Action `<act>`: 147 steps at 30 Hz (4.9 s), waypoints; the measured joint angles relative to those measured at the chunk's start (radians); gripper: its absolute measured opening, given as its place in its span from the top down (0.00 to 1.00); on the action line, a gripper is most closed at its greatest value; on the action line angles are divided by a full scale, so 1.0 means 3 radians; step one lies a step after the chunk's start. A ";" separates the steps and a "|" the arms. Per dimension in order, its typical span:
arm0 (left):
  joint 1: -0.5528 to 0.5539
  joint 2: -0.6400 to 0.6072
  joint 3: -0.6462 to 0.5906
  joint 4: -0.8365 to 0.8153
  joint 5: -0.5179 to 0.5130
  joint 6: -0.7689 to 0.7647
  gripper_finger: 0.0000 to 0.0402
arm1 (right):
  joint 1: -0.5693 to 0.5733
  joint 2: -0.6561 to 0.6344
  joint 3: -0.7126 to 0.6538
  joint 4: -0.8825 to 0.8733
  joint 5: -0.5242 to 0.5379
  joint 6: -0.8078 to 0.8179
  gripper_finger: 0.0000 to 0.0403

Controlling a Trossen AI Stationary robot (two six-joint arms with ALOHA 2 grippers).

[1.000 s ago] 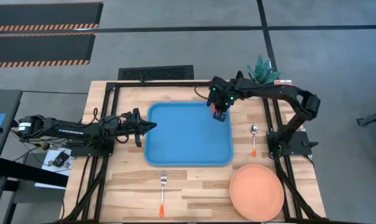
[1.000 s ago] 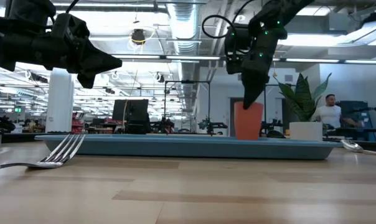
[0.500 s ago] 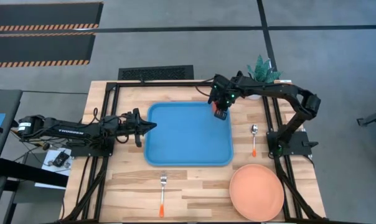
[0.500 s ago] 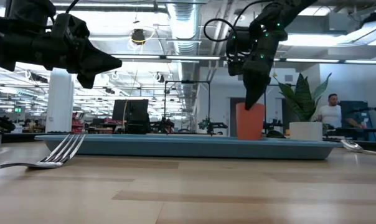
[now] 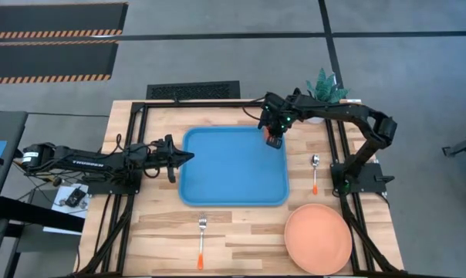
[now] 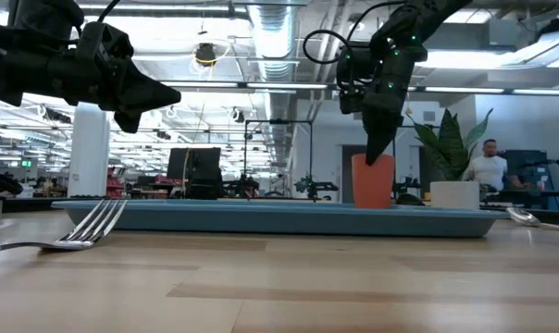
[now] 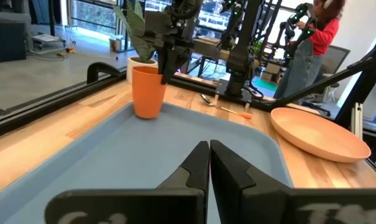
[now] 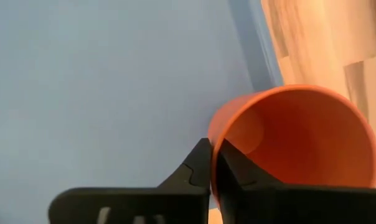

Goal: Pick and place plate/cup/fork/spoon on tray
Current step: Put the orange cup on the blue tray, then put the orange spoon on the blue tray

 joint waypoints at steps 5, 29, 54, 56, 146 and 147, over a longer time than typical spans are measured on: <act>0.0000 0.0000 0.0000 0.0000 0.0000 0.0000 1.00 | 0.0000 0.0000 -0.0001 -0.0001 0.0042 -0.0023 0.93; 0.0000 0.0000 0.0000 -0.0020 0.0000 0.0000 1.00 | 0.0100 0.0000 0.0001 -0.0025 -0.0050 0.0037 0.88; 0.0000 0.0000 0.0000 -0.0033 0.0001 0.0000 1.00 | 0.0142 -0.0001 0.0001 -0.0082 0.0134 0.0063 0.70; 0.0000 0.0000 0.0000 -0.0035 0.0001 -0.0001 1.00 | 0.0150 -0.0001 0.0001 -0.0082 0.0129 0.0065 0.68; 0.0001 -0.0001 0.0000 -0.0242 0.0003 0.0182 1.00 | -0.0824 -0.0942 -0.1917 -0.0667 0.0122 0.1816 0.57; 0.0001 -0.0001 0.0000 -0.0242 0.0003 0.0184 1.00 | -0.0837 -0.0917 -0.1917 -0.0658 0.0119 0.1807 0.58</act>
